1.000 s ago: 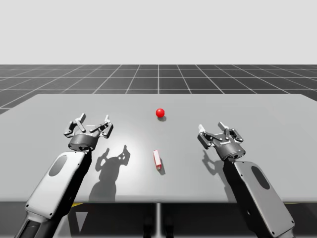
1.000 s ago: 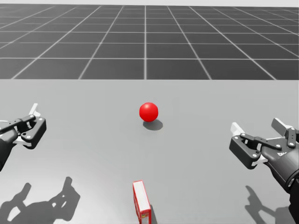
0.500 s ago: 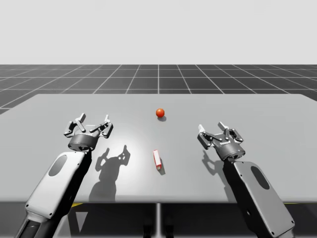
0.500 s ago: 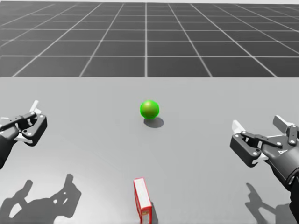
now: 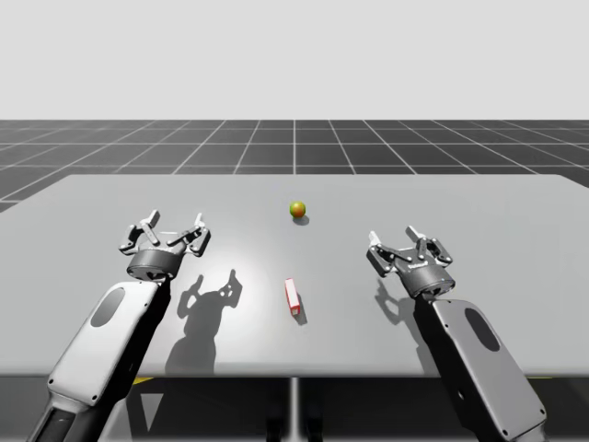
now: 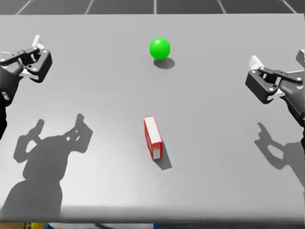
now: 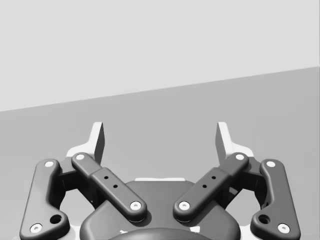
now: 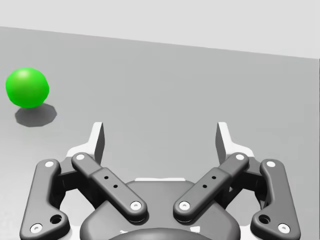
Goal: Watch the red light. When it turns green, pick up the object.
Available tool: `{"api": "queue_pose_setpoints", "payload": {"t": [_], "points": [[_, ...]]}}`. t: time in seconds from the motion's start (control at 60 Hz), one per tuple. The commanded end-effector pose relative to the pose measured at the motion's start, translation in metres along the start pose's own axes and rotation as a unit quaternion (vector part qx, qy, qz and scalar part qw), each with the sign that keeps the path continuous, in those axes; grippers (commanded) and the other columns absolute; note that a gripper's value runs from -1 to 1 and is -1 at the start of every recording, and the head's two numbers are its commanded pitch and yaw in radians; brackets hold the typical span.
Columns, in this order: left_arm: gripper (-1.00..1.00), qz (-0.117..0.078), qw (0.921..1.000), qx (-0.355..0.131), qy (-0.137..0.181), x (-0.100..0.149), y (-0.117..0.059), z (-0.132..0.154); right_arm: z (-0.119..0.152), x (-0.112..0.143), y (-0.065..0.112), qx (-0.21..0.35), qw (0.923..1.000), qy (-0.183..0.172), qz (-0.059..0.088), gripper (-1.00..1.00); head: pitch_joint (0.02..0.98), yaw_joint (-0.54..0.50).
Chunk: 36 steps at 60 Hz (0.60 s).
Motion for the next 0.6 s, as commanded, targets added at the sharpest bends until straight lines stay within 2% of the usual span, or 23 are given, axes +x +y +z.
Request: {"api": "queue_pose_setpoints", "payload": {"t": [0.017, 0.267, 0.383, 0.45, 0.5, 0.533, 0.567, 0.6], "points": [[-1.0, -0.001, 1.0, -0.001, 0.001, 0.0, -0.001, -0.001, -0.001, 0.0, 0.0, -0.002, 1.0, -0.001, 0.003, -1.0, 0.885, 0.02], [-1.0, 0.0, 1.0, -0.001, 0.001, 0.0, -0.001, 0.0, 0.001, 0.005, 0.005, -0.02, 0.9997, -0.007, 0.009, -1.0, 0.902, 0.02], [-1.0, 0.0, 1.0, -0.001, 0.001, 0.0, -0.001, 0.0, 0.017, 0.013, 0.024, 0.001, 0.9992, -0.018, 0.036, -1.0, 0.907, 0.01], [-1.0, 0.0, 1.0, 0.0, 0.001, 0.0, -0.001, 0.0, 0.027, 0.016, 0.033, 0.015, 0.9994, -0.014, 0.027, -1.0, 0.906, 0.01], [-1.0, 0.0, 1.0, -0.001, 0.004, -0.001, -0.003, -0.001, 0.036, 0.019, 0.039, 0.019, 0.9993, -0.019, 0.028, -1.0, 0.908, 0.02], [-1.0, -0.001, 1.0, -0.001, 0.005, -0.002, -0.004, -0.001, 0.04, 0.019, 0.041, 0.017, 0.9995, -0.021, 0.018, -1.0, 0.911, 0.01], [-1.0, -0.002, 1.0, -0.002, 0.006, -0.002, -0.005, -0.001, 0.045, 0.02, 0.043, 0.028, 0.9994, -0.015, 0.016, -1.0, 0.915, 0.01], [-1.0, -0.003, 1.0, -0.003, 0.007, -0.002, -0.006, -0.001, 0.052, 0.021, 0.045, 0.031, 0.9994, -0.015, 0.008, -1.0, 0.919, 0.01]]}}
